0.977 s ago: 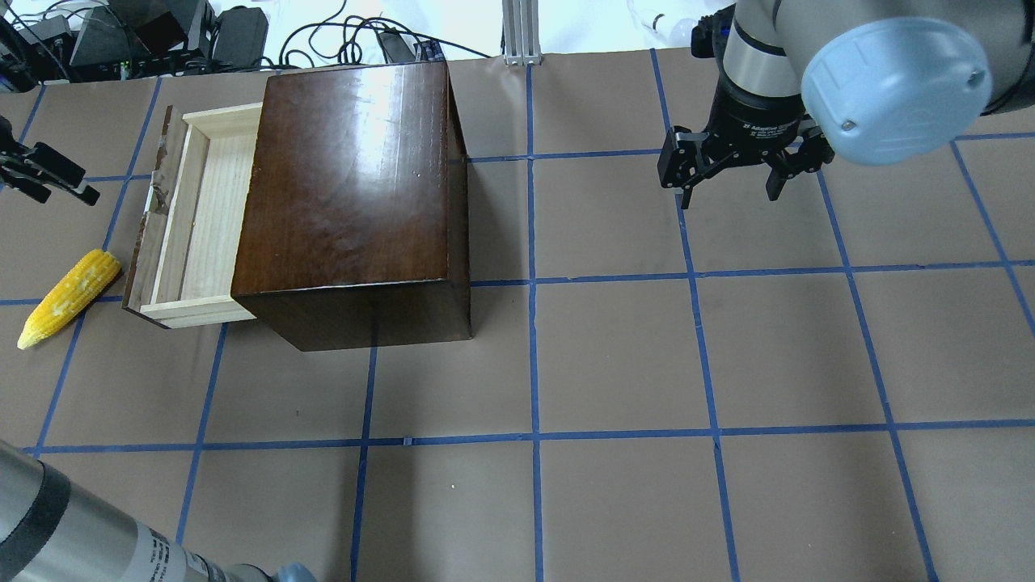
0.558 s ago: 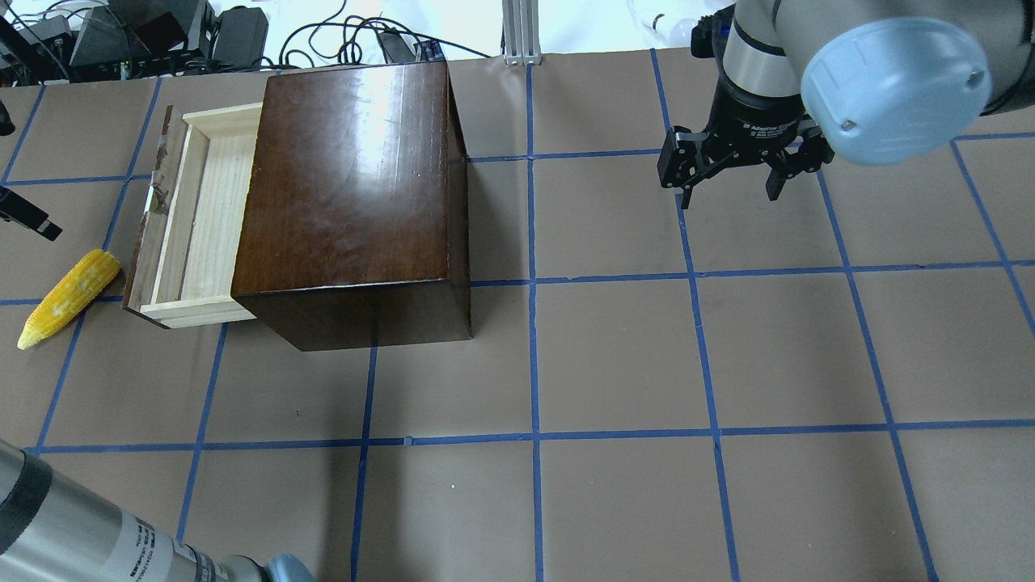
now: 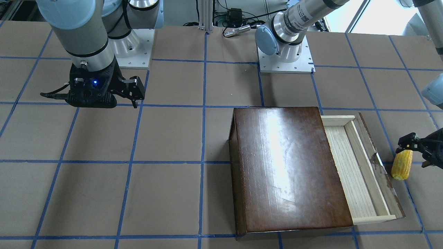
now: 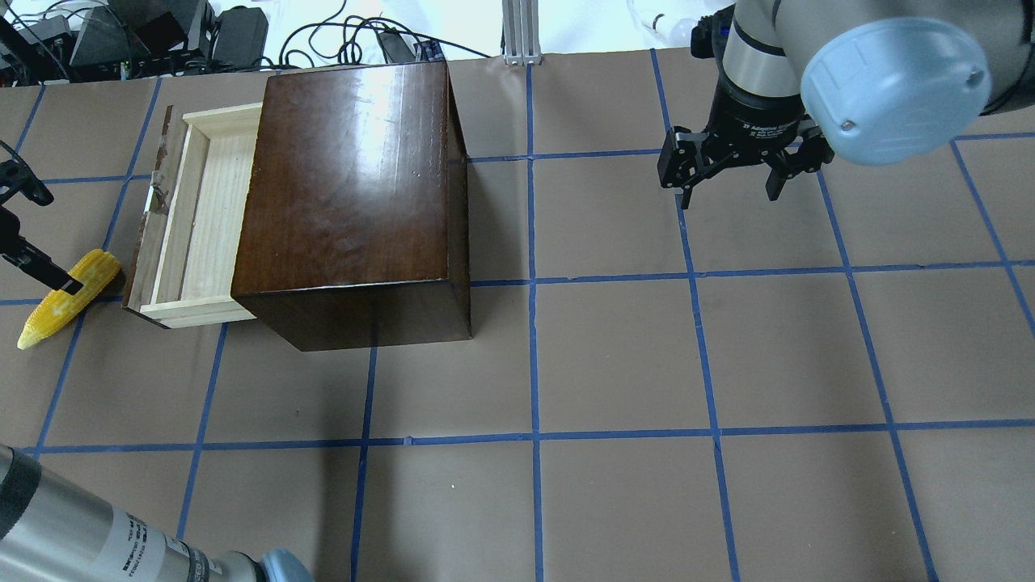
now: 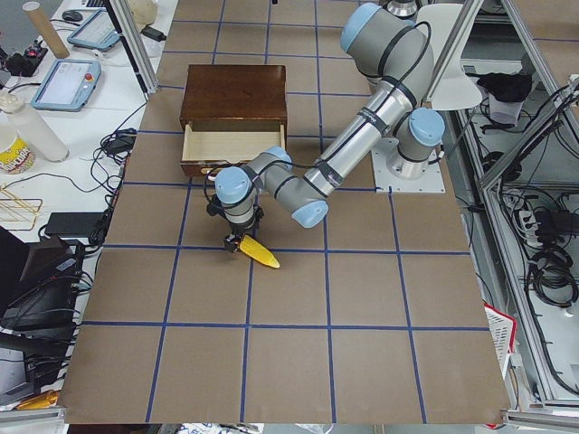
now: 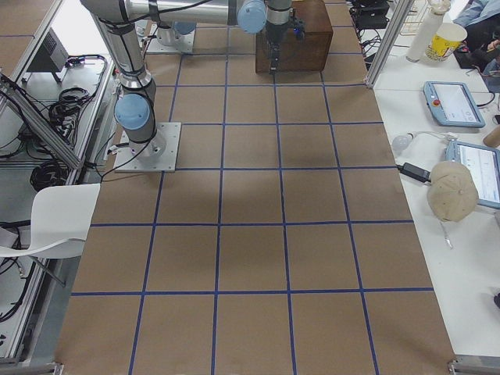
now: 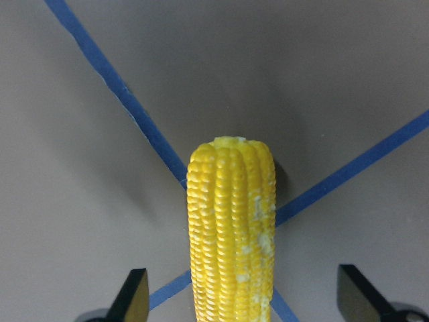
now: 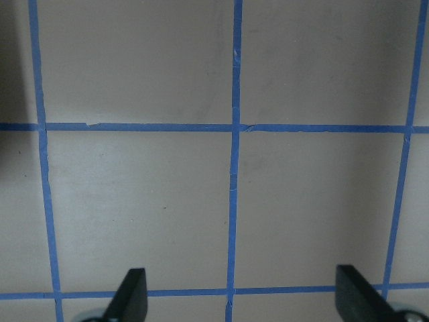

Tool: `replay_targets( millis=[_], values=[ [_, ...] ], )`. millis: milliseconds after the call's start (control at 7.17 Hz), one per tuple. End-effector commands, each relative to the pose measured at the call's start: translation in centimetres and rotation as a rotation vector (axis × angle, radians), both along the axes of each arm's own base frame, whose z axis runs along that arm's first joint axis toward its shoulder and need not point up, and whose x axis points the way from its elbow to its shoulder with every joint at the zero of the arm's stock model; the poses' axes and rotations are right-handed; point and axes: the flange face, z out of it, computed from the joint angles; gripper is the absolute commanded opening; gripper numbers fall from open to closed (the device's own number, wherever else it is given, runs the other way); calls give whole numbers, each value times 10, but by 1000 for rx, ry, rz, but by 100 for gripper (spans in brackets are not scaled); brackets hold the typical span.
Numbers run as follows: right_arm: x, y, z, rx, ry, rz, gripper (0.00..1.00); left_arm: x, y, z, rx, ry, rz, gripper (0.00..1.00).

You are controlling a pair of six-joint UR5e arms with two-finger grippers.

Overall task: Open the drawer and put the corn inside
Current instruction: 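Lower the left gripper and grasp the yellow corn cob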

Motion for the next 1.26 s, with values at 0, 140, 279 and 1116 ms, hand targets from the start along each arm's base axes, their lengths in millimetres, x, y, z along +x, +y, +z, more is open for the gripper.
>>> replay_targets(
  millis=[0,140,279,1116],
  values=[
    [0,0,0,1,0,0,100,2,0,-24,26,25,0,100],
    [0,0,0,1,0,0,100,4,-2,-32,35,31,0,100],
    [0,0,0,1,0,0,100,7,-2,-36,49,22,-1,64],
    [0,0,0,1,0,0,100,11,-26,52,15,-89,16,0]
  ],
)
